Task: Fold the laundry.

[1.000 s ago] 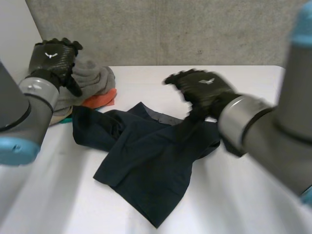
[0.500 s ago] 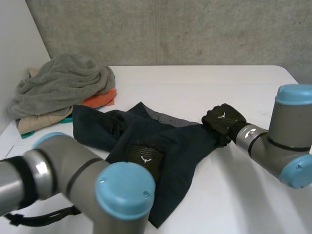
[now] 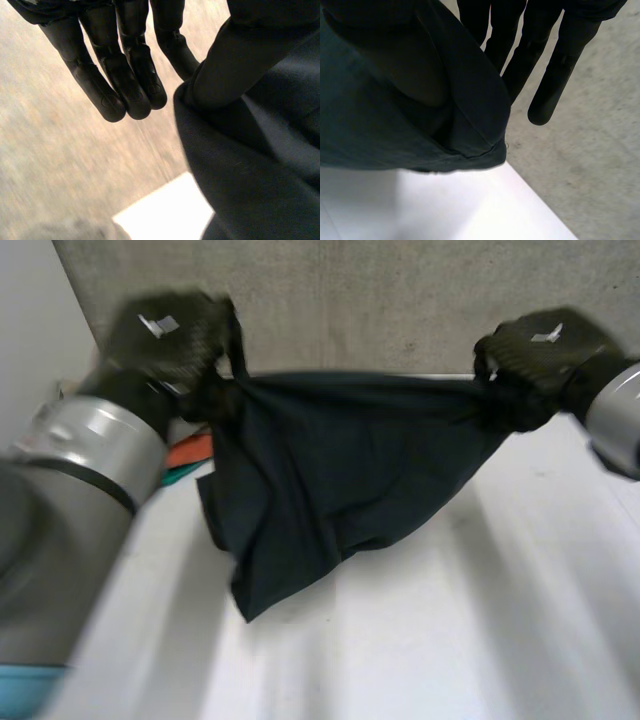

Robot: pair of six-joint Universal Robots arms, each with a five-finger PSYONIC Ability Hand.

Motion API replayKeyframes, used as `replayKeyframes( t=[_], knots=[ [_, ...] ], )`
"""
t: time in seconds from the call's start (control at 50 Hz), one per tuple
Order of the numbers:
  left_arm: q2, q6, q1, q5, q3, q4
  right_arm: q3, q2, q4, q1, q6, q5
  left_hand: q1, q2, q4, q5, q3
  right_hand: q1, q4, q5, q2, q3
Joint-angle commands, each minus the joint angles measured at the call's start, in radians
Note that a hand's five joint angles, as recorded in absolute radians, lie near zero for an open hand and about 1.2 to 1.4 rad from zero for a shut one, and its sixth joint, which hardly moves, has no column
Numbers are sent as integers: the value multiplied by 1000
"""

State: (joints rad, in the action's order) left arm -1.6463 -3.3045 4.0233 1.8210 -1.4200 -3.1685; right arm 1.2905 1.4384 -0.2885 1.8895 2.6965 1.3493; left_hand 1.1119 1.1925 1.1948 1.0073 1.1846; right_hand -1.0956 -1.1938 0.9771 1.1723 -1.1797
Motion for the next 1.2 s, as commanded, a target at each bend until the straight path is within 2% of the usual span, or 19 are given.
replayKeyframes(
  t=[0.02, 0.1, 0.2, 0.3, 0.4, 0.42, 0.46, 0.5, 0.58, 0.6, 0.62, 0.66, 0.72, 0.74, 0.76, 0.86, 0.94, 1.08, 1.2],
  knots=[
    [24, 5, 163, -147, 99, 217, -216, 39, -395, 9, -63, 27, 284, 204, 201, 214, 212, -301, -202, 245, 224, -217],
    [-90, 3, 200, -198, 144, 292, -256, -45, -449, 80, -93, 42, 284, 204, 201, 214, 212, -301, -202, 245, 224, -217],
    [-274, -29, 210, -183, 240, 288, -301, -188, -436, 112, -127, 109, 284, 204, 201, 214, 212, -301, -202, 245, 224, -217],
    [-421, -128, 232, -143, 449, 228, -431, -315, -254, 149, -126, 174, 284, 204, 201, 214, 212, -301, -202, 245, 224, -217],
    [-422, -136, 252, -173, 691, -103, -536, -336, 208, 171, -76, 257, 284, 204, 201, 214, 212, -301, -202, 245, 224, -217],
    [-403, -110, 255, -180, 714, -243, -528, -320, 336, 172, -54, 266, 284, 204, 201, 214, 212, -301, -202, 245, 224, -217],
    [-383, -87, 258, -177, 710, -359, -495, -278, 463, 180, -26, 275, 284, 204, 201, 214, 212, -301, -202, 245, 224, -217],
    [-374, -81, 260, -177, 699, -393, -470, -254, 454, 191, -26, 271, 284, 204, 201, 214, 212, -301, -202, 245, 224, -217],
    [-354, -76, 264, -173, 638, -331, -404, -228, 390, 221, -33, 240, 284, 204, 201, 214, 212, -301, -202, 245, 224, -217],
    [-351, -73, 266, -172, 618, -306, -392, -227, 376, 226, -33, 235, 148, 67, 65, 78, 75, -301, -202, 245, 224, -217],
    [-342, -67, 267, -170, 563, -257, -367, -224, 349, 233, -33, 232, -115, -196, -198, -185, -188, -301, -202, 245, 224, -217],
    [-333, -55, 267, -163, 500, -210, -338, -219, 315, 240, -38, 232, -261, -341, -344, -331, -333, -301, -202, 245, 224, -217],
    [-310, -4, 261, -140, 345, -137, -310, -222, 289, 243, -49, 232, -621, -702, -704, -691, -694, -301, -202, 245, 224, -217],
    [-296, 28, 250, -128, 266, -102, -294, -224, 272, 246, -61, 234, -832, -912, -915, -902, -904, -301, -202, 245, 224, -217],
    [-291, 45, 243, -126, 227, -88, -286, -224, 263, 249, -69, 237, -883, -964, -966, -953, -956, -301, -202, 245, 224, -217],
    [-280, 175, 163, -124, 0, -25, -251, -231, 221, 279, -131, 251, -907, -988, -990, -977, -980, -301, -202, 245, 224, -217],
    [-297, 249, 91, -131, -86, -21, -249, -227, 192, 309, -150, 267, -910, -991, -993, -980, -983, -301, -202, 245, 224, -217],
    [-420, 331, 22, -123, -24, -22, -273, -194, 134, 371, -156, 303, -907, -988, -990, -977, -980, -301, -202, 245, 224, -217],
    [-526, 433, -30, -154, 93, 85, -278, -173, 120, 414, -165, 332, -898, -979, -981, -968, -971, -301, -202, 245, 224, -217]
  ],
)
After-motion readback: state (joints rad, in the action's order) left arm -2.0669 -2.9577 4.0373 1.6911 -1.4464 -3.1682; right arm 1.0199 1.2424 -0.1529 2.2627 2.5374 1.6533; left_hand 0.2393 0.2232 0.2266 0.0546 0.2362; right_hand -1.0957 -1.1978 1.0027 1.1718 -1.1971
